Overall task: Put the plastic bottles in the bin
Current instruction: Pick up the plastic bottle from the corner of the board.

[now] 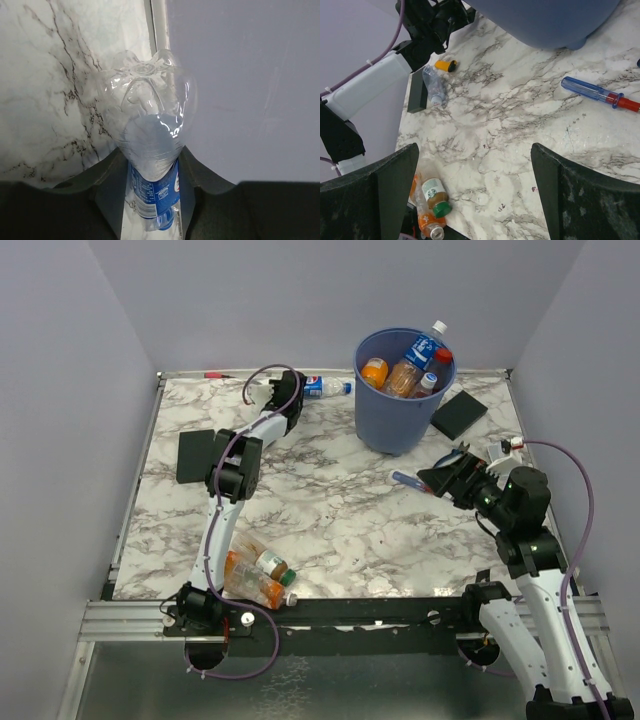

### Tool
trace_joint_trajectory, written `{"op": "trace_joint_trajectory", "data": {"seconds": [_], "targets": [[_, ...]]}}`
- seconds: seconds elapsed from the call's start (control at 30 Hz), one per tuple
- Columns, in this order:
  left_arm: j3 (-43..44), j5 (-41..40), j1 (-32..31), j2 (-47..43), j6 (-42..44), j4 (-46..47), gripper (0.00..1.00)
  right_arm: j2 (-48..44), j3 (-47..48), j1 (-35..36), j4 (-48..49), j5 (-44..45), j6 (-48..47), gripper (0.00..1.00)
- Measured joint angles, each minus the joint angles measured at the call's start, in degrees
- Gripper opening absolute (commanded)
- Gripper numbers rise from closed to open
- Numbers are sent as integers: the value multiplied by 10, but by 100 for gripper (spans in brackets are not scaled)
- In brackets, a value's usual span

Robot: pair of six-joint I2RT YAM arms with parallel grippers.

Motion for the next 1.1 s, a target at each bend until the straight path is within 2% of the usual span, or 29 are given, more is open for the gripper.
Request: {"op": "trace_joint_trajectory", "data": {"seconds": [0.13,0.3,0.43,0.53,0.67,0.9,1.0,1.1], "targets": [[-26,-1,2,-3,0,37,14,-3,0,2,0,0,1,96],[-107,0,6,-46,5,83,10,-6,0,2,0,0,1,96],[-194,0,18,-119,31,100,5,-12,0,2,0,2,0,96],[-271,3,33,-207,60,118,3,-19,2,2,0,2,0,95],[-372,17,59,-373,109,144,0,-30,2,2,19,-15,12,92],[-571,85,75,-666,198,225,0,-2,4,24,132,-80,67,92],[-657,136,64,-755,217,245,0,48,34,78,150,-77,68,96],[-698,183,47,-798,224,247,0,114,98,186,153,-43,49,99]]}}
